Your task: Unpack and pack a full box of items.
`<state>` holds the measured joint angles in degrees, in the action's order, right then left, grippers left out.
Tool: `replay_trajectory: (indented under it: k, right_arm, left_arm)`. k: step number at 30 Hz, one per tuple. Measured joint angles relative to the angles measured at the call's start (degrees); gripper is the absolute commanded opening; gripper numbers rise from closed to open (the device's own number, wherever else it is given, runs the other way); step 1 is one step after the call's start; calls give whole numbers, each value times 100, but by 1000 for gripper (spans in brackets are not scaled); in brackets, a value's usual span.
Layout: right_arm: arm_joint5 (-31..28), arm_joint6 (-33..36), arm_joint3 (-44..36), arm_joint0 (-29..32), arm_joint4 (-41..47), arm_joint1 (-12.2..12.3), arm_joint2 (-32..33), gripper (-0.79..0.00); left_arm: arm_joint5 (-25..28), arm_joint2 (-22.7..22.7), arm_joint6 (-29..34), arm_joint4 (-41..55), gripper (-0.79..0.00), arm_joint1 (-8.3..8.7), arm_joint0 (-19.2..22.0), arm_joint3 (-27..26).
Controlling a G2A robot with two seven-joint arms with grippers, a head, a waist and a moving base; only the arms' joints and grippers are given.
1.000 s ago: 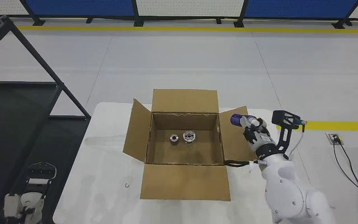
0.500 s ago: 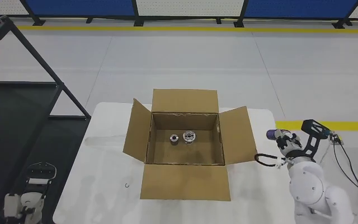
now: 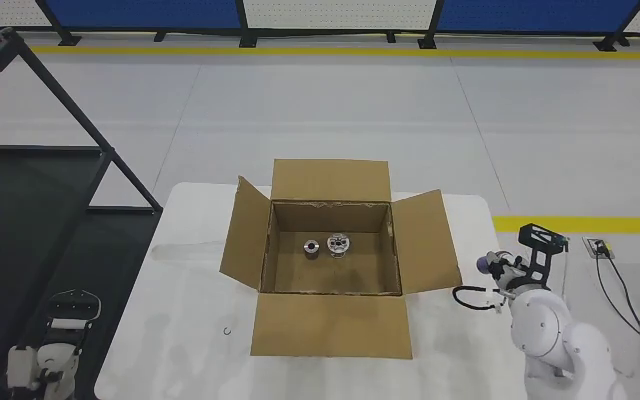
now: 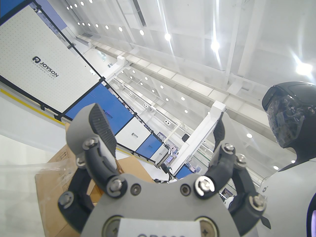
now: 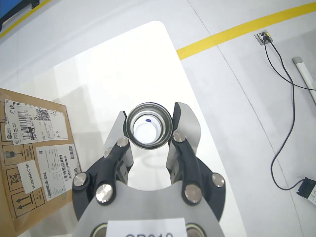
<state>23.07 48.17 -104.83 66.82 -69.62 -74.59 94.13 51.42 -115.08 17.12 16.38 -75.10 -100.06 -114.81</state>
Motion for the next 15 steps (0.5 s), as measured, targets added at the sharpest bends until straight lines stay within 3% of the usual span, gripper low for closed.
replay_trajectory:
  k: [15]
  right_arm:
    - [-351,-36,739,-207,-558,6,-457,-785]
  left_arm:
    - [0,0,0,0,0,0,0,0]
